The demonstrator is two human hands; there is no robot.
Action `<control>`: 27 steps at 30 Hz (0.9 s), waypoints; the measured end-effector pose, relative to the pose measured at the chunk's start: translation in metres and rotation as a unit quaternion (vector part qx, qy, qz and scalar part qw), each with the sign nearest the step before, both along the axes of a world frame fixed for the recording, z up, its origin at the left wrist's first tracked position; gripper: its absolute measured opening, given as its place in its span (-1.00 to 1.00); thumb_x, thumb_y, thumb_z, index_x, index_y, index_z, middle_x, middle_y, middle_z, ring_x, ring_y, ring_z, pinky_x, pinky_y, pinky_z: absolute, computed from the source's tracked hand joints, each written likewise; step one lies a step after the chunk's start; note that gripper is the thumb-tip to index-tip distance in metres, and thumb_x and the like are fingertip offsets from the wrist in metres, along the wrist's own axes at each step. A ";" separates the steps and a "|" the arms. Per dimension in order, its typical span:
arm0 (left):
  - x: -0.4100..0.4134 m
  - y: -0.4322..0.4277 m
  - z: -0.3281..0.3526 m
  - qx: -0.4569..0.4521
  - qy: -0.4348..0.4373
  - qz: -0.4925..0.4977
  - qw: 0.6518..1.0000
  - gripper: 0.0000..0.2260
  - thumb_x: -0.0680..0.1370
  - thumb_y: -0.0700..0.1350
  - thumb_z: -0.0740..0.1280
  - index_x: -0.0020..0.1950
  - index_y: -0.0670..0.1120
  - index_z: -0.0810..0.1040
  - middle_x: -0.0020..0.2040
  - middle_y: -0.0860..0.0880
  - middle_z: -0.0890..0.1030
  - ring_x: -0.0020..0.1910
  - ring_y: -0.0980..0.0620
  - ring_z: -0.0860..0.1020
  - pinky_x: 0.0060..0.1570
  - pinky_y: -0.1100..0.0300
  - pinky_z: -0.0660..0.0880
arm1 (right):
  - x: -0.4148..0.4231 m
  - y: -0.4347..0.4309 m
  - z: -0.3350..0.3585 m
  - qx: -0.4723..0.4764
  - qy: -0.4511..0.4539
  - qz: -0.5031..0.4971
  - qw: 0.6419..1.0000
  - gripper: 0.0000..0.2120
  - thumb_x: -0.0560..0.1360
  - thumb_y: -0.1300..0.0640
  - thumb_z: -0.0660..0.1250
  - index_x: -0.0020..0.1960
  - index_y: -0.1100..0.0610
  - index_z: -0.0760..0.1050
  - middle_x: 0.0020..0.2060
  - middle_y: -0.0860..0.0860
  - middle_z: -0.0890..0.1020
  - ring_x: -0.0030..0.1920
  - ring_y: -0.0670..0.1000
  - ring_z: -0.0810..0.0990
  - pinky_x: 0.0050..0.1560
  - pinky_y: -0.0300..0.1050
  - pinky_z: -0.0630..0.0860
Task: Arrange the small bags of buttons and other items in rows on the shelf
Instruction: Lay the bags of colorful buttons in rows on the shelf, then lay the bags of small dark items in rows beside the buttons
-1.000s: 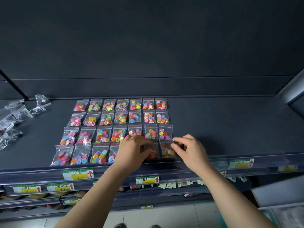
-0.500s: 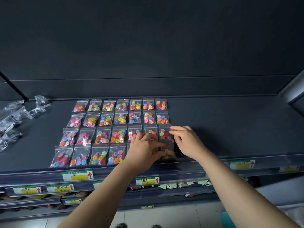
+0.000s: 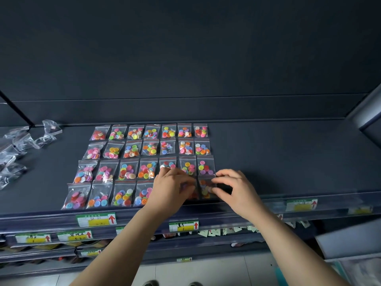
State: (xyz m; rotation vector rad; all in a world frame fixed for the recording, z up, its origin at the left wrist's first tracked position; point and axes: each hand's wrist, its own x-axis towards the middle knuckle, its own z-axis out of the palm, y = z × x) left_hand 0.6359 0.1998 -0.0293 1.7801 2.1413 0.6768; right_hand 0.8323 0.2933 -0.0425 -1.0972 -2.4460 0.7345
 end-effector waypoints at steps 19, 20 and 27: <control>-0.178 -0.206 0.045 0.186 -0.169 0.440 0.862 -0.91 0.50 -0.13 0.42 -0.03 0.04 0.61 -0.21 0.11 0.66 -0.27 0.24 0.57 -0.29 0.48 0.44 | -0.231 -0.072 0.056 -0.273 0.240 0.004 0.932 -0.90 0.56 0.04 0.29 0.00 -0.14 0.56 -0.01 -0.20 0.62 0.04 -0.20 0.55 -0.03 -0.29 0.43; -0.193 -0.219 0.046 0.195 -0.172 0.456 0.851 -0.91 0.50 -0.13 0.42 -0.02 0.03 0.61 -0.20 0.09 0.66 -0.28 0.22 0.58 -0.28 0.44 0.46 | -0.251 -0.080 0.055 -0.282 0.237 0.012 0.930 -0.90 0.56 0.03 0.30 0.03 -0.10 0.56 -0.01 -0.20 0.62 0.04 -0.21 0.56 -0.04 -0.31 0.44; -0.320 -0.300 0.057 0.220 -0.181 0.503 0.816 -0.91 0.52 -0.12 0.39 0.01 -0.03 0.62 -0.15 0.04 0.66 -0.24 0.15 0.60 -0.31 0.36 0.48 | -0.396 -0.141 0.048 -0.308 0.232 0.026 0.922 -0.88 0.56 0.15 0.31 -0.01 -0.02 0.60 -0.10 -0.22 0.62 -0.08 -0.31 0.54 -0.19 -0.42 0.41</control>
